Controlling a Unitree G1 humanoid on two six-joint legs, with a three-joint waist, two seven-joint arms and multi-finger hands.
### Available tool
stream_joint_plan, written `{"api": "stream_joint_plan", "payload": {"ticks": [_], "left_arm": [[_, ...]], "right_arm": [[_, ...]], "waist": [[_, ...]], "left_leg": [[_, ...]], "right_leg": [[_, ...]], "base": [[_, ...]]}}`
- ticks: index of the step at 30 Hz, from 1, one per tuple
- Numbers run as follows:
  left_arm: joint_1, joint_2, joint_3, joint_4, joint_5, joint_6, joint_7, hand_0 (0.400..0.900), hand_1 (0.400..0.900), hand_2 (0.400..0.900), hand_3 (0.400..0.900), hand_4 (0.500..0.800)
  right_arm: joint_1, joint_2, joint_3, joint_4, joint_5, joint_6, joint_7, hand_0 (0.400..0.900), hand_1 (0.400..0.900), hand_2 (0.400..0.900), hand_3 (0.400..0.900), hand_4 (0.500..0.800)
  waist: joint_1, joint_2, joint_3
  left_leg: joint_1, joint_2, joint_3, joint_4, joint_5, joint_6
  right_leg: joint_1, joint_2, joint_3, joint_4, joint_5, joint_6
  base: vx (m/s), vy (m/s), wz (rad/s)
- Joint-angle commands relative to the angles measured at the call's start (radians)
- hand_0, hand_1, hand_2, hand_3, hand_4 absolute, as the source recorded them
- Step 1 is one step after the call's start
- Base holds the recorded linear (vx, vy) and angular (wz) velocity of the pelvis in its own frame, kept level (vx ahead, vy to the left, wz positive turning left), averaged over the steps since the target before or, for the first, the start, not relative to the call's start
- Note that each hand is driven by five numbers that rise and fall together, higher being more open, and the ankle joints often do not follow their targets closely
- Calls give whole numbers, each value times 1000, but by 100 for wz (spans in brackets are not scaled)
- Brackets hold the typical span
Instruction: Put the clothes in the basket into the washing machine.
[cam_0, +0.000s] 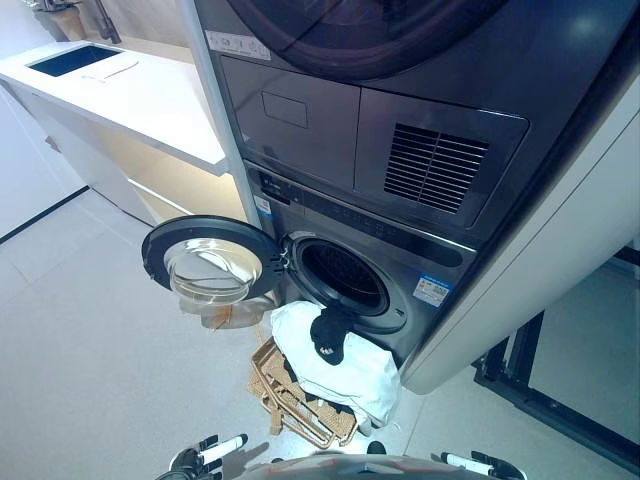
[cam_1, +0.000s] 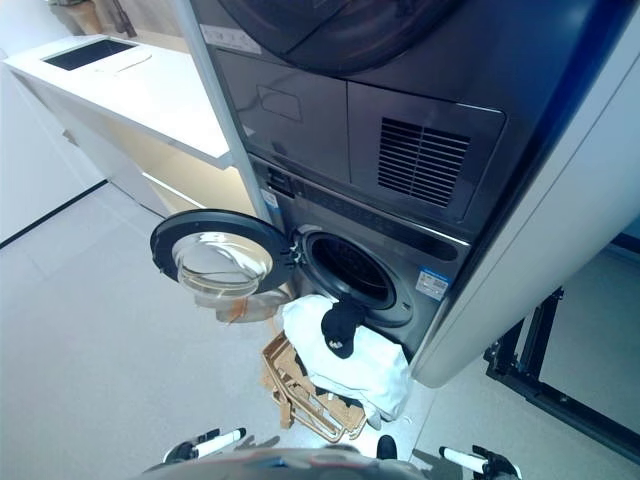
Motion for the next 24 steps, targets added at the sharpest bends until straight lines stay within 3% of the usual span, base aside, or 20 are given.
{"api": "stream_joint_plan", "payload": {"ticks": [1,15,24], "left_arm": [[-29,56,23,16,29,-28,21,900,900,900,900,800],[-30,62,11,18,48,-27,28,900,900,900,900,800],[-49,62,-10,0,50,-31,34,900,900,900,900,800]], "right_arm": [[-23,9,14,-2,0,-24,-16,900,900,900,900,800],[-18,5,9,-3,14,-29,-17,900,900,900,900,800],[-28,1,2,-12,30,-34,-22,900,900,900,900,800]], "waist": [[3,-50,8],[4,-52,9],[3,-52,25]], "left_leg": [[-28,-52,-25,-5,-12,5],[-26,-44,-33,-5,-5,0],[-44,-19,-40,-5,23,-17]], "right_leg": [[62,-56,-3,74,-82,82],[67,-47,-13,73,-86,74],[50,-27,-27,96,-96,60]], "base": [[0,0,0],[3,-7,1],[-19,-52,8]]}}
